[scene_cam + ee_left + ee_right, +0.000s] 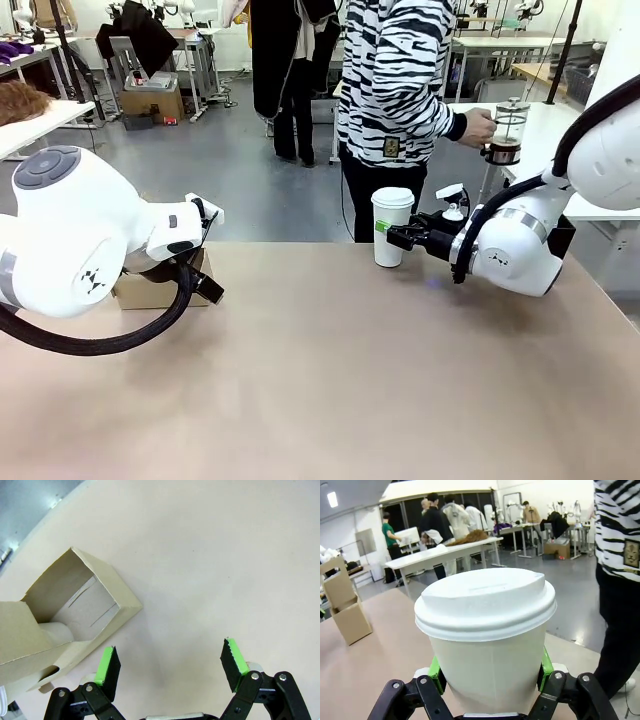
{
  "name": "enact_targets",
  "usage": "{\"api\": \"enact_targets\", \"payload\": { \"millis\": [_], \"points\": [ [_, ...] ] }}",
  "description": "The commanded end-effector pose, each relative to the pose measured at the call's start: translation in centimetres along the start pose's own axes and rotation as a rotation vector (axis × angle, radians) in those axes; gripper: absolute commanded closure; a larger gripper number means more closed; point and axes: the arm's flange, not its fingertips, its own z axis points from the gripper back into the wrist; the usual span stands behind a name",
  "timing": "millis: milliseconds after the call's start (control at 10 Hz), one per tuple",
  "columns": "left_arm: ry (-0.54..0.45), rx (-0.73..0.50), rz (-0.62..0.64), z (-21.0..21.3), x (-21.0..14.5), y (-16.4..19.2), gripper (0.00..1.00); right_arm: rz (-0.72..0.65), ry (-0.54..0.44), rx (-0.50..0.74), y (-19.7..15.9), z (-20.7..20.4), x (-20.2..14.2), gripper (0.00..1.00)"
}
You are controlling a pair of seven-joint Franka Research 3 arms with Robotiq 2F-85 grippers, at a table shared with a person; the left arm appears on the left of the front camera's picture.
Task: Pour a drink into a cup and package it in a carrier.
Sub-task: When a person places the Paper Cup Lid on the 600 ml Paper Cup , lift the 600 ml Paper Cup.
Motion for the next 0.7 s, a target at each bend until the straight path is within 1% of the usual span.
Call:
{"api": "enact_targets", "payload": {
  "millis": [0,600],
  "points": [
    [-0.001,-0.001,0.000,0.05,0.01,-0.02,0.00,0.007,0.001,0.003,-0.03,-0.08,0.24,0.20],
    [-0.001,-0.001,0.000,0.05,0.01,-0.02,0.00,-0.015,-0.012,0.009,0.06,-0.09,0.07,0.20]
  ]
}}
